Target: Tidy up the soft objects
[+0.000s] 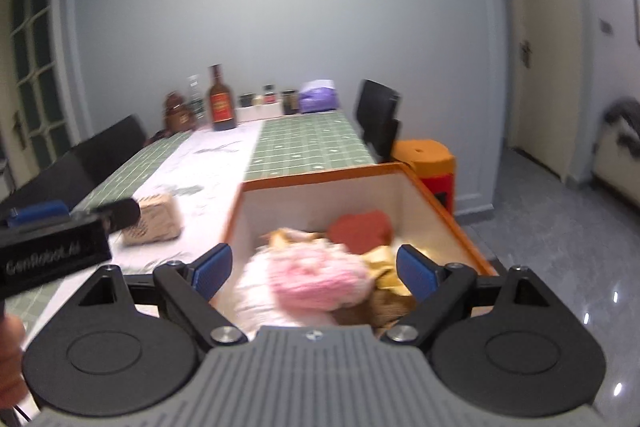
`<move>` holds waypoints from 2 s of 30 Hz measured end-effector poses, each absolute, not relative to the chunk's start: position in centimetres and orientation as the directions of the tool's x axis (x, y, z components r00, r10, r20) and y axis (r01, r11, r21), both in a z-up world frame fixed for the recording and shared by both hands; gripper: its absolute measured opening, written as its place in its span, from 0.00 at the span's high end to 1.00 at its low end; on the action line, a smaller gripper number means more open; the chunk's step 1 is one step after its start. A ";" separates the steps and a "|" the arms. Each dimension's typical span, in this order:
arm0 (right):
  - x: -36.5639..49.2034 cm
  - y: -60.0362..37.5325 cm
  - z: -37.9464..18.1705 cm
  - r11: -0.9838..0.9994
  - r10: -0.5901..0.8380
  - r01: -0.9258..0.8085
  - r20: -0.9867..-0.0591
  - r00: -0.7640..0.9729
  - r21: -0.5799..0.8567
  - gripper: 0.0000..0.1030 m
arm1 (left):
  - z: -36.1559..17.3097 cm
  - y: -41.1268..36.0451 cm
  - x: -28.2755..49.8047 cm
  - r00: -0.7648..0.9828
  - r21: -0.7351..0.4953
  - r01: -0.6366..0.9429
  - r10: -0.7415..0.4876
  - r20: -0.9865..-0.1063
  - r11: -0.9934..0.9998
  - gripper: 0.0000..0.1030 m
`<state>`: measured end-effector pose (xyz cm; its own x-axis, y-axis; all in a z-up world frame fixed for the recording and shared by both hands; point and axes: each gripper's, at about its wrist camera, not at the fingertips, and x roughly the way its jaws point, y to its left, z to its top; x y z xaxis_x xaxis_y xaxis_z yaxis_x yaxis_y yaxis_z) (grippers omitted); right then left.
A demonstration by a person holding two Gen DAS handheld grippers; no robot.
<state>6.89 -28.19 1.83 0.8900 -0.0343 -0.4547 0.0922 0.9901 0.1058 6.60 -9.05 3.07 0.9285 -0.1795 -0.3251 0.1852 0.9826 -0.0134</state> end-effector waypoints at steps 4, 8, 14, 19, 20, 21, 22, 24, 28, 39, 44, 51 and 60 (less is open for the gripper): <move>6.7 -24.7 1.3 0.999 -0.019 0.037 -0.445 0.895 0.031 0.15 | 2.8 -6.9 6.0 0.939 -0.015 0.121 -0.119 -0.321 0.993 0.04; 6.6 -22.1 0.9 1.000 0.021 -0.021 -0.428 0.903 0.003 0.14 | 2.5 -5.0 5.7 0.941 -0.018 0.091 -0.091 -0.327 0.996 0.04; 6.9 -19.3 0.1 0.997 0.078 -0.082 -0.414 0.907 0.009 0.14 | 1.8 -3.1 5.7 0.933 -0.030 0.050 -0.057 -0.355 0.998 0.04; 7.0 -18.2 -0.2 0.994 0.100 -0.106 -0.420 0.902 0.010 0.14 | 1.2 -2.6 5.3 0.933 -0.014 0.035 -0.038 -0.357 0.999 0.04; 6.9 -18.2 -0.2 0.994 0.103 -0.108 -0.420 0.901 0.012 0.14 | 1.1 -2.4 5.3 0.932 -0.016 0.037 -0.040 -0.360 0.999 0.04; 6.9 -18.2 -0.3 0.994 0.105 -0.109 -0.421 0.901 0.015 0.14 | 1.0 -2.4 5.3 0.931 -0.015 0.039 -0.042 -0.363 0.999 0.04; 6.8 -18.3 -0.3 0.994 0.108 -0.110 -0.421 0.900 0.019 0.14 | 1.0 -2.4 5.3 0.930 -0.012 0.041 -0.043 -0.365 0.999 0.04; 6.9 -18.4 -0.3 0.994 0.106 -0.107 -0.422 0.900 0.021 0.14 | 0.8 -2.4 5.3 0.929 -0.011 0.042 -0.043 -0.367 0.999 0.03; 6.9 -18.6 -0.6 0.995 0.100 -0.104 -0.427 0.899 0.014 0.14 | 0.5 -2.4 5.5 0.925 -0.009 0.040 -0.041 -0.377 0.999 0.03; 7.5 -18.6 -1.1 0.995 0.088 -0.099 -0.444 0.891 -0.001 0.14 | -0.1 -2.4 5.8 0.916 -0.016 0.035 -0.039 -0.399 0.999 0.03; 7.9 -18.9 -1.4 0.994 0.105 -0.102 -0.469 0.877 0.032 0.14 | -0.3 -2.5 5.8 0.914 -0.010 0.034 -0.035 -0.404 0.999 0.03; 8.0 -18.9 -1.8 0.995 0.100 -0.096 -0.473 0.876 0.031 0.14 | -0.4 -2.5 5.9 0.915 -0.004 0.033 -0.031 -0.403 0.999 0.03; 8.1 -18.8 -2.0 0.995 0.097 -0.090 -0.480 0.872 0.037 0.14 | -0.6 -2.5 6.1 0.911 -0.011 0.027 -0.029 -0.412 1.000 0.03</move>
<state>8.14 -18.81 -2.02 0.8721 0.0969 -0.4797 -0.0905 0.9952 0.0365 6.11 -2.48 -0.64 0.9108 -0.0293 -0.4117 0.0270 0.9996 -0.0113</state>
